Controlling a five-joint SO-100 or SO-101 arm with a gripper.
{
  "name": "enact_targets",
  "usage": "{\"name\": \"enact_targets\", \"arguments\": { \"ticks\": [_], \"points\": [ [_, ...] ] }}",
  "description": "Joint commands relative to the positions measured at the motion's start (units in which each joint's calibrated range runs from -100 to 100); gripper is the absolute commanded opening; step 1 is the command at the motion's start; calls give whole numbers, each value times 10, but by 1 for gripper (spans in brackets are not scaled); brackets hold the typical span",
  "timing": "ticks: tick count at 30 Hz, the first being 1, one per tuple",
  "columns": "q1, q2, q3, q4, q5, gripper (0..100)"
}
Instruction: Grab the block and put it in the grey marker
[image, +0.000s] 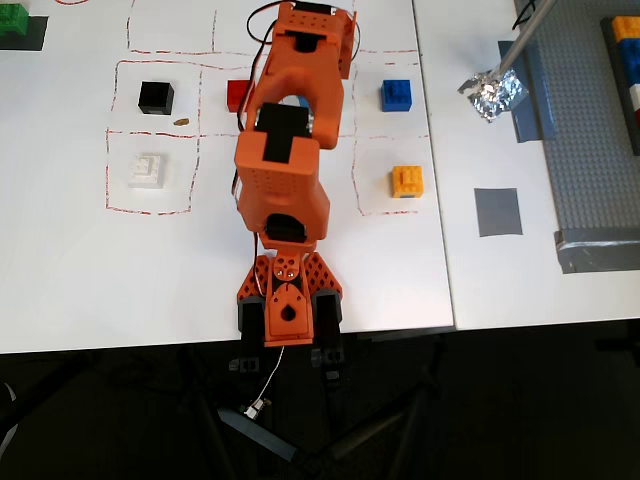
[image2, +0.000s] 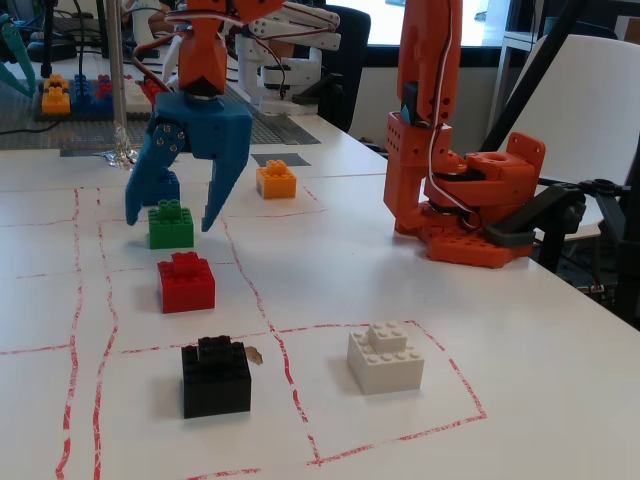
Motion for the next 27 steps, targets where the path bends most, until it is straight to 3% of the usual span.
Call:
{"name": "enact_targets", "arguments": {
  "ticks": [1, 5, 9, 16, 27],
  "points": [
    [26, -24, -29, -24, 11, 23],
    [35, -22, -10, -46, 21, 19],
    [46, -27, 4, -65, 25, 2],
    [62, -55, 11, -56, 35, 0],
    [115, -162, -95, 209, 70, 0]
  ]
}}
